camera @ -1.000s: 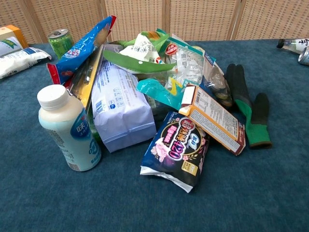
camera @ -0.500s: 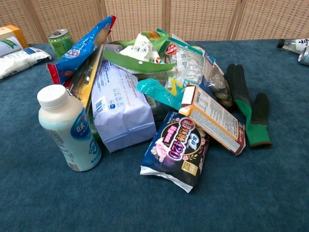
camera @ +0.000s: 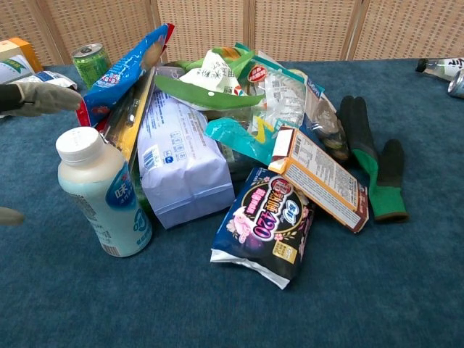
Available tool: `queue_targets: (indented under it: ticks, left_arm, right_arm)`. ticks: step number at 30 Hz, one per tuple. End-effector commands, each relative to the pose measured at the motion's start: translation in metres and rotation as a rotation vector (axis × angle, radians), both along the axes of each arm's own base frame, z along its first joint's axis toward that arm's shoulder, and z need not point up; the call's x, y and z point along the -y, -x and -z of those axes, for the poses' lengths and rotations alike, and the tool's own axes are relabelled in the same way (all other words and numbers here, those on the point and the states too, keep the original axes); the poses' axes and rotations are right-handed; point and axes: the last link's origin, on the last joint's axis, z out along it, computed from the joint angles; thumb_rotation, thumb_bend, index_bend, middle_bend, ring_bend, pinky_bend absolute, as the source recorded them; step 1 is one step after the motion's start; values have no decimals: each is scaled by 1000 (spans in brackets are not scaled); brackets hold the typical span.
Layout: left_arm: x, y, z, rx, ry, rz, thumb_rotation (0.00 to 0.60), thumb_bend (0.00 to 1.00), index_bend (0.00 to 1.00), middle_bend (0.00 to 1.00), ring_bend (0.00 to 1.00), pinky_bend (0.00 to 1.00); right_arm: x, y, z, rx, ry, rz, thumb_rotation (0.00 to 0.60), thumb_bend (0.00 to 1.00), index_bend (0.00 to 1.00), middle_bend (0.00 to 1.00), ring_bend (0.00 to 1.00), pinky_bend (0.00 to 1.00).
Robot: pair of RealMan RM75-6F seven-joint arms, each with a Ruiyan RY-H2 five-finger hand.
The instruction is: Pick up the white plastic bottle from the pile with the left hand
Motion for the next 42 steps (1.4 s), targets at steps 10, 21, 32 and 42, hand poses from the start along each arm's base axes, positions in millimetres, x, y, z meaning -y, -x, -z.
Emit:
queue_targets:
  ticks: [10,21,32,42]
  left_arm:
    - [-14,4,47,149,-42,-19,600,0,22,0,0,0]
    - [-21,-6,76,272,-117,-14,600,0,295,213,32,34]
    - [-23,-5,73,264,-228,-19,600,0,824,789,515,448]
    - [-25,-24,15,340,-351,32,600,0,845,794,532,455]
  right_arm:
    - [0,0,0,3,-6,0,600,0,0,0,0,0]
    - [0,0,-1,9,-11,-1,600,0,0,0,0,0]
    - [-1,-1,0,10,-15,-4,600,0,0,0,0,0]
    - [-1,-3,1,9,-19,-9,600,0,0,0,0,0]
